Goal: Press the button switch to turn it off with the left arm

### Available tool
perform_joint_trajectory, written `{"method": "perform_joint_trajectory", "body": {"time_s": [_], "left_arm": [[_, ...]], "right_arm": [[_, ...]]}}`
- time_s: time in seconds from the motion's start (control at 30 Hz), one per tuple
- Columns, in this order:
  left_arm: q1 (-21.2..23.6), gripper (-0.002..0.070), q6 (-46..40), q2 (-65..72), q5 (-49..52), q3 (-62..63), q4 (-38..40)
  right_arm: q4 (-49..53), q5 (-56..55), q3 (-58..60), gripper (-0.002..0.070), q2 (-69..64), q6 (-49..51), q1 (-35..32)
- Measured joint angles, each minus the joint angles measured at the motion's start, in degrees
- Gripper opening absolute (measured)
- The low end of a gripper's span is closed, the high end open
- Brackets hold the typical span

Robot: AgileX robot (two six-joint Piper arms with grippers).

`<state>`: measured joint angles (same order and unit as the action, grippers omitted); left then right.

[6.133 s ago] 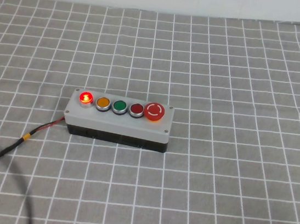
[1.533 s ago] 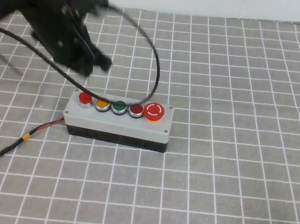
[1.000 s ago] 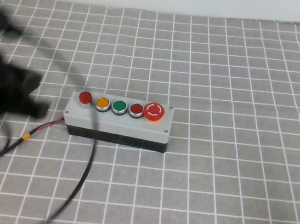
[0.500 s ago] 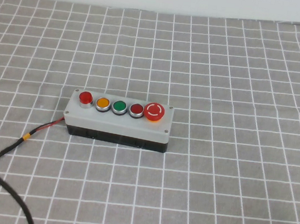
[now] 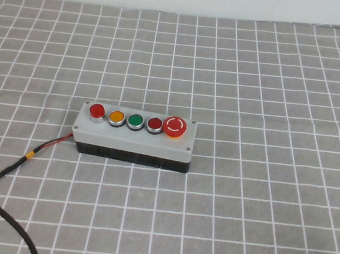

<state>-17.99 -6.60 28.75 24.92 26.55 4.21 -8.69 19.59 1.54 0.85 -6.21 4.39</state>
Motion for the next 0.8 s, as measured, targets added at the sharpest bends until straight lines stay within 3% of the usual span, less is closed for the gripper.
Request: {"method": "perform_joint_trajectory", "body": {"time_s": [0.2, 0.47, 0.8], "left_arm": [[0.00, -0.0003, 0.00, -0.38, -3.69, -1.95, -0.22], [0.42, -0.0003, -2.42, -15.10, -22.44, -13.68, -2.38], [10.97, -0.0003, -1.93, -29.17, -30.52, -27.03, -2.28]], "right_arm": [[0.00, 0.00, 0.00, -0.0018, 0.00, 0.00, 0.00], [0.00, 0.00, 0.00, -0.0018, 0.00, 0.00, 0.00], [0.00, 0.00, 0.00, -0.0018, 0.00, 0.00, 0.00]]}}
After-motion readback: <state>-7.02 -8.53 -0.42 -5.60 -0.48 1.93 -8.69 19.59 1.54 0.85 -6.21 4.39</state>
